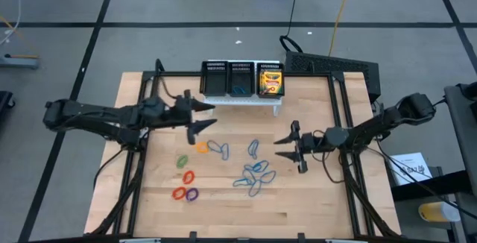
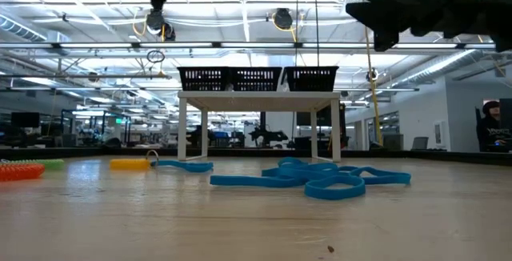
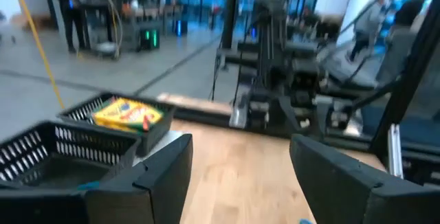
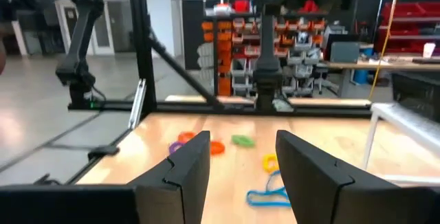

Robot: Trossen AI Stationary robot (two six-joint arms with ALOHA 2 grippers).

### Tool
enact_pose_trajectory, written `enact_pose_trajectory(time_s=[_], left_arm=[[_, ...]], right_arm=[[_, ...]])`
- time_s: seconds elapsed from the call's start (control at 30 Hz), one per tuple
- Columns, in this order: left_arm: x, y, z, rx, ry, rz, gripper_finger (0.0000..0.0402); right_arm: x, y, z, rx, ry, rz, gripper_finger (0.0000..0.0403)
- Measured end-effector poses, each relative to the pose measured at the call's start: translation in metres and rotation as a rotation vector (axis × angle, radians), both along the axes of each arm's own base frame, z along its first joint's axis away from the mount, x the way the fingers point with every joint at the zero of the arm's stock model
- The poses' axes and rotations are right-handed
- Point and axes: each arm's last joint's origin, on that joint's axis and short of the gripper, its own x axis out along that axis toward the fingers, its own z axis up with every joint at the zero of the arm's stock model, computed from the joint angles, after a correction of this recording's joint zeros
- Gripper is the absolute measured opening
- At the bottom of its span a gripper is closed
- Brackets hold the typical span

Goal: Pick & Place Office Desk Supplies
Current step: Put the blue rubber band into the middle black bin

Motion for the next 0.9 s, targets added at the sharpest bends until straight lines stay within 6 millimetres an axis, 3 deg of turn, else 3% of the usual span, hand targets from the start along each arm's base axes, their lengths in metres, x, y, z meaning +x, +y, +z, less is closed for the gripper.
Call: enact_pose_trajectory(time_s=[0.27,0.47,0.77,0.9], left_arm=[[-0.024,-0.003,-0.021,-0.009,-0.065,-0.02,0.0255],[-0.024,-0.003,-0.034,-0.036,-0.029,-0.016,0.0255],[-0.019,-0.003,-0.039,-0.062,-0.001,-0.015,0.0255],[-0.019,-0.003,-0.039,-0.066,-0.004,-0.015,0.0255]], right_arm=[[0.009,0.029,0.009,-0.065,0.143,0.003,0.0155],[0.013,0.044,0.014,-0.124,0.284,-0.003,0.0155],[0.012,0.054,0.011,-0.102,0.32,0.012,0.0155],[0.021,0.064,0.008,-0.124,0.344,0.03,0.0155]])
